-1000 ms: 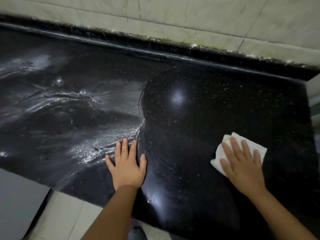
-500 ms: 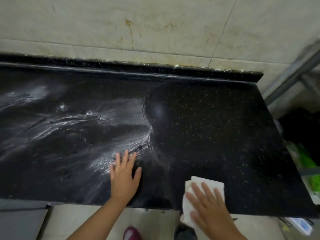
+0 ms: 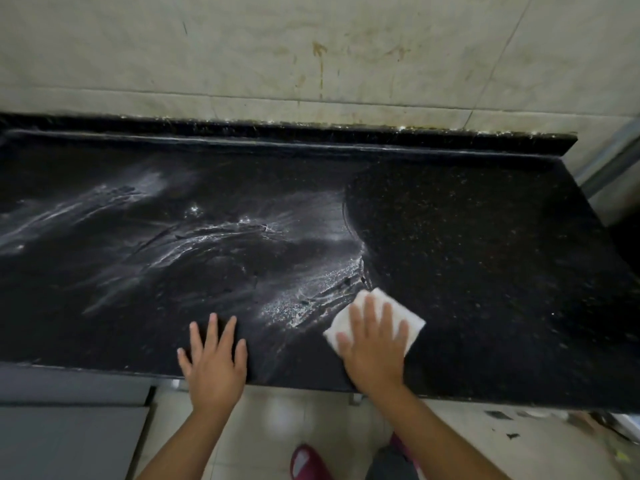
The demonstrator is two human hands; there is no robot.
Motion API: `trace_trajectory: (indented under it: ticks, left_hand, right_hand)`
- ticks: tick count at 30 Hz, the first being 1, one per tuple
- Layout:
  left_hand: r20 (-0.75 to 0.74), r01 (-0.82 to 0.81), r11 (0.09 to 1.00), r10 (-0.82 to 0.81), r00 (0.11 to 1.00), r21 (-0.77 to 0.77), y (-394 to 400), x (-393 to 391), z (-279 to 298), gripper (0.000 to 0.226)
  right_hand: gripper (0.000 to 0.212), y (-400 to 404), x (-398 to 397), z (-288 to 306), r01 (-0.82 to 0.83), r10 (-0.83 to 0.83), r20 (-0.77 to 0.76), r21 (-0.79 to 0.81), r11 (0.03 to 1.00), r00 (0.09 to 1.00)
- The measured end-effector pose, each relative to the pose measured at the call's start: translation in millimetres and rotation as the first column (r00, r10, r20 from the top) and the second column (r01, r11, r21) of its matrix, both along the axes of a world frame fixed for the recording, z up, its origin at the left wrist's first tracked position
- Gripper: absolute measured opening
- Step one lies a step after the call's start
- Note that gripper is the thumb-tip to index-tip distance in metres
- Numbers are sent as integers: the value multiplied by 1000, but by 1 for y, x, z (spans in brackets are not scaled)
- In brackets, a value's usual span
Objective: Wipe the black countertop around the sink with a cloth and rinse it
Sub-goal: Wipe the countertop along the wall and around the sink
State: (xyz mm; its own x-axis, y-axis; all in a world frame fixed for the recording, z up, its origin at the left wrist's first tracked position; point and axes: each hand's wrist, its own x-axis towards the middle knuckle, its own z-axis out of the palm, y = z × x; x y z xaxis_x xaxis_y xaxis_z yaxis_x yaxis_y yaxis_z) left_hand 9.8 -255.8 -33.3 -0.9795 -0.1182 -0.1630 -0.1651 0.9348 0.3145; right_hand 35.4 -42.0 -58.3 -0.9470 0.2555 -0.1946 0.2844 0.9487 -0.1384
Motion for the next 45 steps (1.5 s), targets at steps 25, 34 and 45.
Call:
trace_trajectory:
  ticks: [25, 34, 45]
  left_hand:
    - [-22, 34, 996, -36, 999, -82, -6, -14, -27, 59]
    - [-99, 53, 983, -71, 993, -174, -7, -16, -30, 52]
    - [-111, 70, 972, -96, 989, -223, -10, -18, -36, 51]
  right_hand:
    - [62, -44, -1, -1, -300, 299, 34, 7, 954, 953]
    - [58, 88, 31, 23, 325, -323, 160, 13, 946, 933]
    - [63, -32, -91, 12, -135, 142, 164, -56, 989, 976]
